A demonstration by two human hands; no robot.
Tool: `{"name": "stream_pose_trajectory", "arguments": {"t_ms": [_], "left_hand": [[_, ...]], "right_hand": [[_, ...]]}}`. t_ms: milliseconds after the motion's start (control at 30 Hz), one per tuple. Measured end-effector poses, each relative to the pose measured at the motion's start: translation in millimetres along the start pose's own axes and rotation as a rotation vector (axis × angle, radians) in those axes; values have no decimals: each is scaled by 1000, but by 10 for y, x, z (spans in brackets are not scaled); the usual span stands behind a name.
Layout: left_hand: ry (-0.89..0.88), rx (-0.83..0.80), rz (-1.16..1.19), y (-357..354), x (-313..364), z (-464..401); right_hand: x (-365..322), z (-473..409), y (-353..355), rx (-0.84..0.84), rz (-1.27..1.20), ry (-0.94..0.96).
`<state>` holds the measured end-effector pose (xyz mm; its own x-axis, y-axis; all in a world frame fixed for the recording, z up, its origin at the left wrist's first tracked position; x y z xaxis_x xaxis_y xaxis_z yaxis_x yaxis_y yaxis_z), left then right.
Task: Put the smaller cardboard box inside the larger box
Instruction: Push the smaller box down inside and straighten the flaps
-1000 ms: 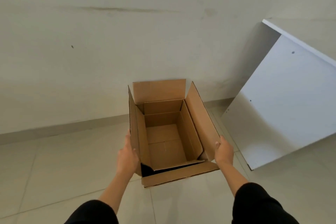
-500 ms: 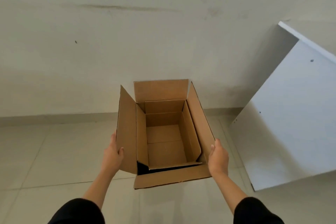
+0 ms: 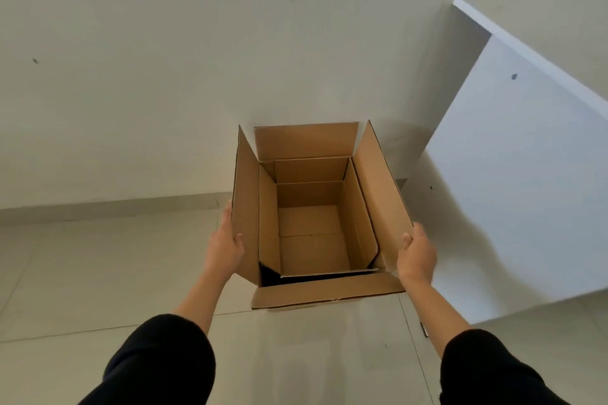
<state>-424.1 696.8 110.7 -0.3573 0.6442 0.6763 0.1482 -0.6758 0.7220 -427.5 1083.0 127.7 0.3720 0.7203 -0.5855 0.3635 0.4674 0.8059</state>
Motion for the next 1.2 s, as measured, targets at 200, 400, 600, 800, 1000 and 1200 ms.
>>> {"name": "stream_pose_trajectory", "arguments": {"t_ms": [200,400,600,800,1000,1200], "left_hand": [[20,-41,80,-645,499,152],[-5,-78,113,-1081,932,131],[27,-51,78,-1097,1006,155],[-31,-78,3,-1351,1421,236],[-10,-76,25,-1312,1363,218],[-46,-48,53,-1195,1249,185]], "right_hand": [[434,-598,328,21,55,-36],[708,-903,524,58,122,-41],[693,-965,464,26,49,-59],[616,-887,422,-47,102,76],[320,156,340,-290,201,676],[596,389,114,-326,428,878]]}}
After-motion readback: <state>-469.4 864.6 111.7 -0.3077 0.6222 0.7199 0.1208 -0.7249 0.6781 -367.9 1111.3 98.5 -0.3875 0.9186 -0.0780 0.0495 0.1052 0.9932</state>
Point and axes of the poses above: each hand's wrist, its own z-axis away from the middle knuckle, its own y-axis out of the back of the hand, x = y × z, the point moved 8 cm from there along -z, towards the middle knuckle, and after that the axes turned 4 degrees about x, right-handed, at the moved point
